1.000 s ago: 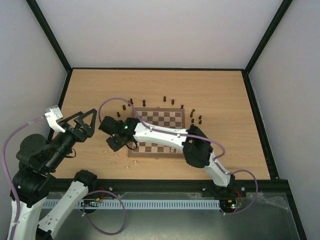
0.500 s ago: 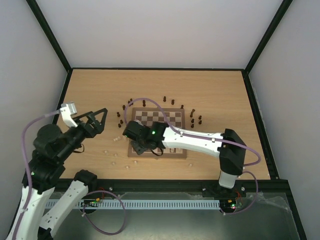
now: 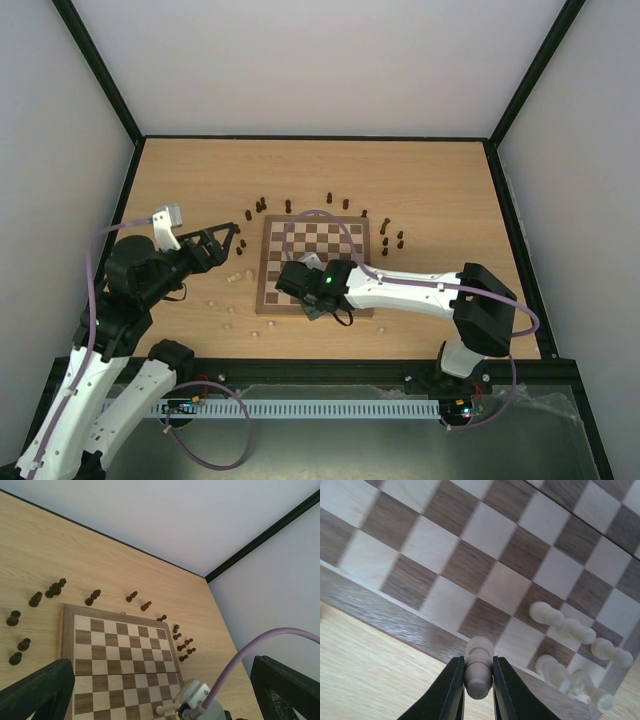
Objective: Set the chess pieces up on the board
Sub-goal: Place the chess piece on the chessboard.
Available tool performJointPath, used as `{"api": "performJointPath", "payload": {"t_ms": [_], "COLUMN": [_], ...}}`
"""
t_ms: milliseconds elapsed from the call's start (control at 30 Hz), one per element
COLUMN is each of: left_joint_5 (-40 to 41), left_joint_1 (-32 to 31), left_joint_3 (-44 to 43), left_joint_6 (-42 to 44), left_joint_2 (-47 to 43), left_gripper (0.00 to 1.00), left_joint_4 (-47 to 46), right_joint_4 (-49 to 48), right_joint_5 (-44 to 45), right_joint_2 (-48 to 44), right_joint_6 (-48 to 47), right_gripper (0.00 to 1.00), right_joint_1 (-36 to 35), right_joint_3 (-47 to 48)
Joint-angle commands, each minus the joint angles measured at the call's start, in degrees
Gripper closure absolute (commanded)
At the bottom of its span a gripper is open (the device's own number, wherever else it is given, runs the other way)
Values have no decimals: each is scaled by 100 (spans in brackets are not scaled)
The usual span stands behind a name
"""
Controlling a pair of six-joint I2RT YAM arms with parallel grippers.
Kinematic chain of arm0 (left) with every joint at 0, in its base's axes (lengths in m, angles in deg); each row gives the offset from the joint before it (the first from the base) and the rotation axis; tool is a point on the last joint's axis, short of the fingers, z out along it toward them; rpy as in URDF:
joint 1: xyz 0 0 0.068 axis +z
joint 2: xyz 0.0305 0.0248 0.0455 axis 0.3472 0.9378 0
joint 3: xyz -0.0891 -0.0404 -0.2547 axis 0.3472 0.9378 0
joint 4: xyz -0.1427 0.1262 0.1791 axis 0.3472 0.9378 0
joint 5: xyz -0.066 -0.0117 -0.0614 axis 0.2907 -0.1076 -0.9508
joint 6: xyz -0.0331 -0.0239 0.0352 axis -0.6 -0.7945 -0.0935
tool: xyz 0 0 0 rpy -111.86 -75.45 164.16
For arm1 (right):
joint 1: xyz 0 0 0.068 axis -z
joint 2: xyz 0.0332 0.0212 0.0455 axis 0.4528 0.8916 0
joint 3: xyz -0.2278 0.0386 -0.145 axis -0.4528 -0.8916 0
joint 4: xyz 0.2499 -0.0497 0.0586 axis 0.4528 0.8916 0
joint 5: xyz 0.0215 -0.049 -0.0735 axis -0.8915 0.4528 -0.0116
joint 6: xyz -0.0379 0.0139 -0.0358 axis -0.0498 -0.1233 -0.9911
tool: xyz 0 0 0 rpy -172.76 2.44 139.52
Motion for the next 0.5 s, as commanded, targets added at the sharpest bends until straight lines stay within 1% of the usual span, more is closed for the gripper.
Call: {"api": "performJointPath", "payload": {"t_ms": [0,200,467], "left_joint_5": [-125,-118,-121], "left_joint_1": [-21,-19,-24], "left_joint_3": [101,175,248], "left_joint_6": [11,22,-7], "left_joint_2": [10,26,36], "left_gripper": [1,1,0], "left_joint_4": [-217,-262,-316], "right_joint_4": [104,-35,-221], "right_joint_5": [62,-55,-140], "right_joint_2": [-250,-393,-399], "right_joint_6": [259,294,253], "right_gripper": [83,83,83], "right_joint_1": [191,315,416], "right_joint_3": [-388,-700,-877]}}
